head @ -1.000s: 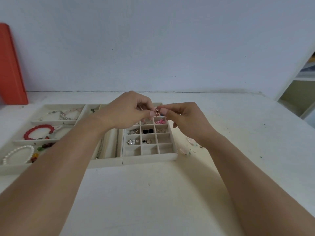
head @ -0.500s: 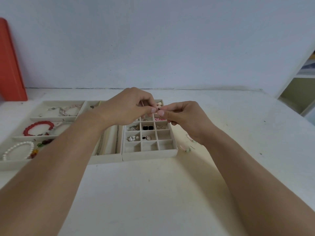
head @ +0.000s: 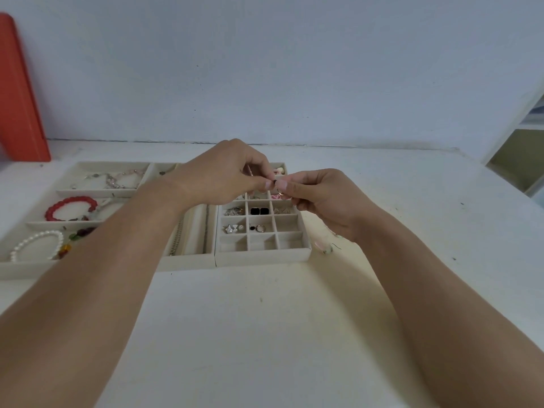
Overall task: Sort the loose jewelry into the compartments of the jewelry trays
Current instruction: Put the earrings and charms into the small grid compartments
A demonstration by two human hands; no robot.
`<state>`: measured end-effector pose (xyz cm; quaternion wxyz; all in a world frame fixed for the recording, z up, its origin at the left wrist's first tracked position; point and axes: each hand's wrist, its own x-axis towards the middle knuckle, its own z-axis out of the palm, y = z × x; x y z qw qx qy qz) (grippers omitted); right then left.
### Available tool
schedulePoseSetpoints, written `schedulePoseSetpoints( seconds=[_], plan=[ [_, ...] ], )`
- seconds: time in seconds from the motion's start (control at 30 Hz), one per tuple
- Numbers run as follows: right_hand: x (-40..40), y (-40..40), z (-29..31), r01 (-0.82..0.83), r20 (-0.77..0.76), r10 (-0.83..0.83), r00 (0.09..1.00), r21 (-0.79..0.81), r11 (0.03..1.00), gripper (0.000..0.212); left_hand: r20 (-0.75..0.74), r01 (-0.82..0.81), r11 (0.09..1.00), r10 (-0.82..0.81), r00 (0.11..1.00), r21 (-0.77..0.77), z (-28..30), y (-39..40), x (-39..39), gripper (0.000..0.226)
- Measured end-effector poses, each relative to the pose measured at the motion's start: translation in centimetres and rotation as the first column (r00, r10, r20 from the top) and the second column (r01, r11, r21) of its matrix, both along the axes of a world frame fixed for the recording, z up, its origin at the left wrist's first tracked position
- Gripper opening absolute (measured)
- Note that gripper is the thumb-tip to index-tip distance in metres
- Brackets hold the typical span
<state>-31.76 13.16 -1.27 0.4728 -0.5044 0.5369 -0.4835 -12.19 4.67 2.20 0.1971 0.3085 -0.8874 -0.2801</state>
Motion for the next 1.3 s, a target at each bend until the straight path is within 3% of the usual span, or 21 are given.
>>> schedulePoseSetpoints(
  seconds=[0.07, 0.13, 0.23, 0.37, 0.6, 1.0, 1.3],
  plan=[
    [0.2, 0.1, 0.1, -0.002, -0.040, 0.002, 0.999, -0.005, 1.000, 0.007, 0.029, -0.012, 1.000, 0.012, 1.000, -0.002, 0.1, 0.0, 0.0, 0.006],
    [0.4, 0.3, 0.1, 0.017, -0.205, -0.029, 0.978, -0.059, 0.998, 0.002, 0.046, -0.035, 0.999, 0.035, 0.998, -0.004, 0.2, -0.1, 0.2, 0.007],
    [0.9, 0.3, -0.3, -0.003, -0.571, -0.095, 0.815, -0.170, 0.985, 0.014, 0.025, -0.070, 0.998, 0.070, 0.997, 0.001, 0.4, -0.4, 0.7, 0.005],
    [2.1, 0.2, -0.7, -0.104, -0.742, -0.038, 0.670, -0.144, 0.984, 0.007, -0.005, -0.092, 0.996, 0.092, 0.996, 0.007, 0.5, -0.5, 0.9, 0.005],
    [3.5, 0.1, -0.5, -0.140, -0.875, 0.000, 0.484, -0.077, 0.987, 0.009, -0.023, -0.077, 0.997, 0.077, 0.997, 0.006, 0.8, -0.5, 0.9, 0.007],
    [4.1, -0.6, -0.5, -0.107, -0.907, 0.026, 0.421, -0.021, 0.994, 0.007, 0.004, -0.079, 0.997, 0.079, 0.997, 0.011, 1.0, -0.5, 1.1, 0.004],
    [4.1, -0.6, -0.3, -0.060, -0.893, 0.008, 0.451, -0.021, 0.998, 0.005, 0.023, -0.073, 0.997, 0.072, 0.997, 0.029, 0.9, -0.7, 1.1, 0.005]
  ],
)
